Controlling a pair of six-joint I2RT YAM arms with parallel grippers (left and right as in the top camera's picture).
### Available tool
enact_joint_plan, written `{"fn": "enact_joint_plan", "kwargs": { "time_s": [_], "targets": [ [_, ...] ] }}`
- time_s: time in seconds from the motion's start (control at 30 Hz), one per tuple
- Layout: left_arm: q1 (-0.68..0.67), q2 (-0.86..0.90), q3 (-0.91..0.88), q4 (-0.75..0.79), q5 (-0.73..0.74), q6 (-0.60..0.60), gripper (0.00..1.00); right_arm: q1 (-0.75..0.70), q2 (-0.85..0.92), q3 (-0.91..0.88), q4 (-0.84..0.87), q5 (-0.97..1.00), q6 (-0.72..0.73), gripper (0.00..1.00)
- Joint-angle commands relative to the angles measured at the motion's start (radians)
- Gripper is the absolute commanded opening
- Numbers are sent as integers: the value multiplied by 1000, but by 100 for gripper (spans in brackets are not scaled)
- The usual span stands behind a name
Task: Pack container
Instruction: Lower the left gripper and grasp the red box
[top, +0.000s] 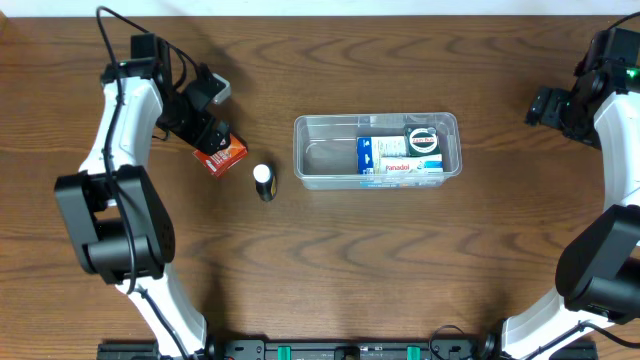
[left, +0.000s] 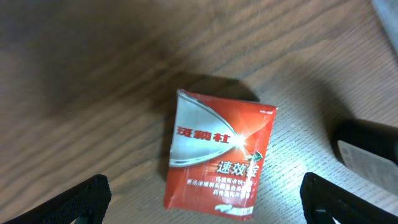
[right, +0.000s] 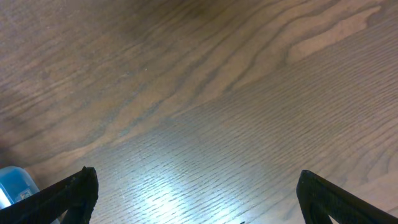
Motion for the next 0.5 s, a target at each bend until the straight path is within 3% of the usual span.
{"fn": "enact_joint_plan", "kwargs": {
  "time_s": [0.0, 0.2, 0.47],
  "targets": [
    [-5, 19, -11, -12, 13, 10, 98, -4, -16, 11, -2, 6, -11, 99],
    [-8, 36, -13, -17, 13, 18, 98, -4, -16, 11, -2, 6, -12, 99],
    [-32, 52, -26, -36, 13, 115, 98, -4, -16, 11, -2, 6, -12, 99]
  ]
}}
